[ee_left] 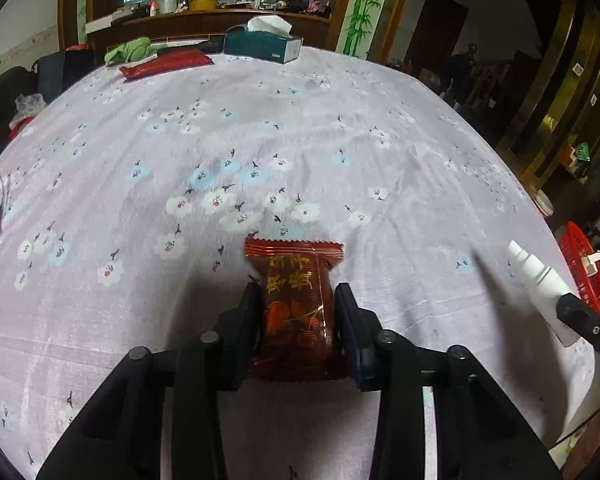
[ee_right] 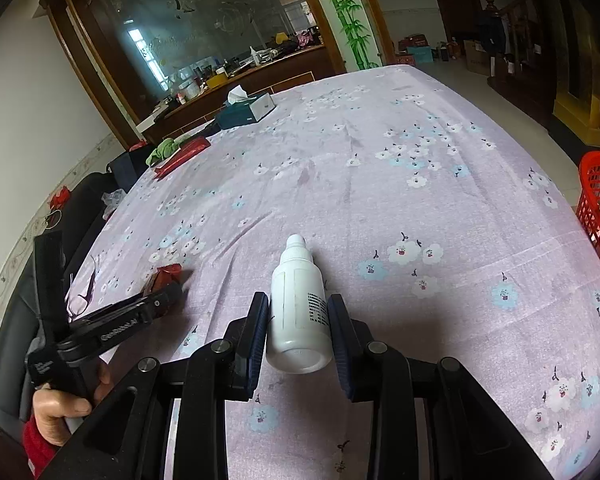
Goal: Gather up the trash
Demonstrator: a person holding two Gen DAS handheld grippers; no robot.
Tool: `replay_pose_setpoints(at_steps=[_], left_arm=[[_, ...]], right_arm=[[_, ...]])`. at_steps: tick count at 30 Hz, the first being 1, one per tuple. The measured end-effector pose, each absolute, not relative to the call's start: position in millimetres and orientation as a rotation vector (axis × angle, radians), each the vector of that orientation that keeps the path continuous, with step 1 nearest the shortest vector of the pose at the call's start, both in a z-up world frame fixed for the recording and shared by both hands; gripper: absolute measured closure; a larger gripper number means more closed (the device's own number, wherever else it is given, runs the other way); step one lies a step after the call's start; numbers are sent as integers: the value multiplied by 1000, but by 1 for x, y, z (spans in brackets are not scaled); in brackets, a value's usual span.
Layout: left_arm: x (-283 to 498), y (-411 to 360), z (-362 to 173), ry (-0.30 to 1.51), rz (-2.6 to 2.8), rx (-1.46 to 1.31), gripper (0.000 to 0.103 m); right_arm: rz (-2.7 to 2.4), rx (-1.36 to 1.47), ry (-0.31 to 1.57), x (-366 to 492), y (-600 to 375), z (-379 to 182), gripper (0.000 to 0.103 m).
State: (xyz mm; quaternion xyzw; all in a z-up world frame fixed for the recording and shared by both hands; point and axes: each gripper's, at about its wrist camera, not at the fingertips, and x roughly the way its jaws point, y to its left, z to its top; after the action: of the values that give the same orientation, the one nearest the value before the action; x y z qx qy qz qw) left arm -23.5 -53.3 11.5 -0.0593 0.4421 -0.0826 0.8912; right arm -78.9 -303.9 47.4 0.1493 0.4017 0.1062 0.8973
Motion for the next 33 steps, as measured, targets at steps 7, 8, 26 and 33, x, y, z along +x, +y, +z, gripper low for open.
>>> replay_pose_setpoints(at_steps=[7,8,26,33], left_arm=[[-31,-55,16,872,-170,-129,71],[-34,-58,20,852,-168,-121,71],[-61,-104,49,754,-243,-31,71],[-62,-110,48,761,-253,-23,71]], right_arm=[[229,300,839,-79,-299,44,71],[230,299,838,-79,-299,44,71],[228,297,817,-83,-300,48,70],[227,301,816,-84,-301,49,70]])
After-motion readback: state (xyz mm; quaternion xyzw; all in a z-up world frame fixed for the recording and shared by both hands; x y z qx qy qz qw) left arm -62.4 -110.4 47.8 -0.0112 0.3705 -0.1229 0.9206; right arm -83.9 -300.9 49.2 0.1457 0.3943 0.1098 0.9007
